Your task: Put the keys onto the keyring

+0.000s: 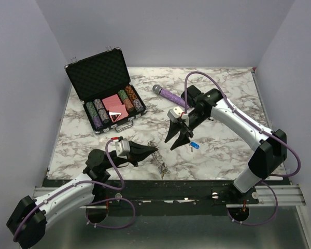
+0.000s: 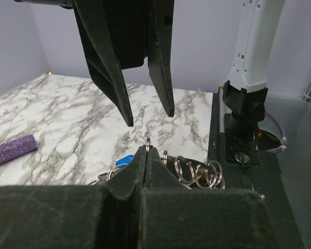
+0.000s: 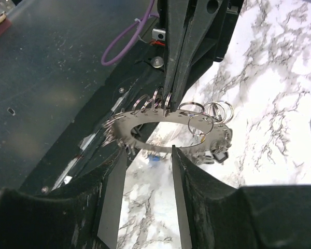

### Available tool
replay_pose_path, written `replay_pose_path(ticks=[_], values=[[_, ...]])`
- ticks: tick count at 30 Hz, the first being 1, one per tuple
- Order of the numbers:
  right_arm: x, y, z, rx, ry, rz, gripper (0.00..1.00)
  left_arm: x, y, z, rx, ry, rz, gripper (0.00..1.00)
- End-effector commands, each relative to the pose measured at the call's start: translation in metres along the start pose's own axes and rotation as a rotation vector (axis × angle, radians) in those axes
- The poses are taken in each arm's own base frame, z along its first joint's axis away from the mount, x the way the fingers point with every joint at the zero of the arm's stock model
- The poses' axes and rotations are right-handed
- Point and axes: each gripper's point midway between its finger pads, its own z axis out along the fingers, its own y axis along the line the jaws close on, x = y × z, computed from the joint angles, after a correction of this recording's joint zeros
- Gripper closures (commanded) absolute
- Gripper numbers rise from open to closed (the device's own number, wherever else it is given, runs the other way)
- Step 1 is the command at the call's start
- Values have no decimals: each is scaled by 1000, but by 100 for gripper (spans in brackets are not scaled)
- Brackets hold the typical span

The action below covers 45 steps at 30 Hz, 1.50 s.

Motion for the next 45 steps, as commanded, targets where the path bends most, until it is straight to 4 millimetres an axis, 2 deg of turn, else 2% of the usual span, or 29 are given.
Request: replay_pose_path(ticks=[1, 8, 18, 23, 27, 32, 40, 45], values=[[-21, 16, 1, -37, -73, -9, 51, -45, -18, 7, 121, -156, 20, 100], [-24, 13, 2, -22, -95, 64, 50, -68, -19, 8, 129, -271, -90, 100], [-39, 5, 0, 46, -82, 96, 53, -66, -10, 10, 73, -256, -183, 100], [-45, 0, 8, 60, -65, 110, 54, -65, 7, 11, -31, -269, -276, 100], [-42, -13, 9, 111, -49, 154, 54, -67, 23, 9, -128, -298, -381, 100], [-49, -15, 10, 116, -77, 219, 54, -61, 40, 7, -243, -300, -525, 100], [-53, -31, 9, 208, -98, 462, 54, -62, 55, 1, -367, -294, -649, 100], [-69, -33, 8, 206, -154, 586, 54, -69, 52, 3, -355, -289, -675, 100]])
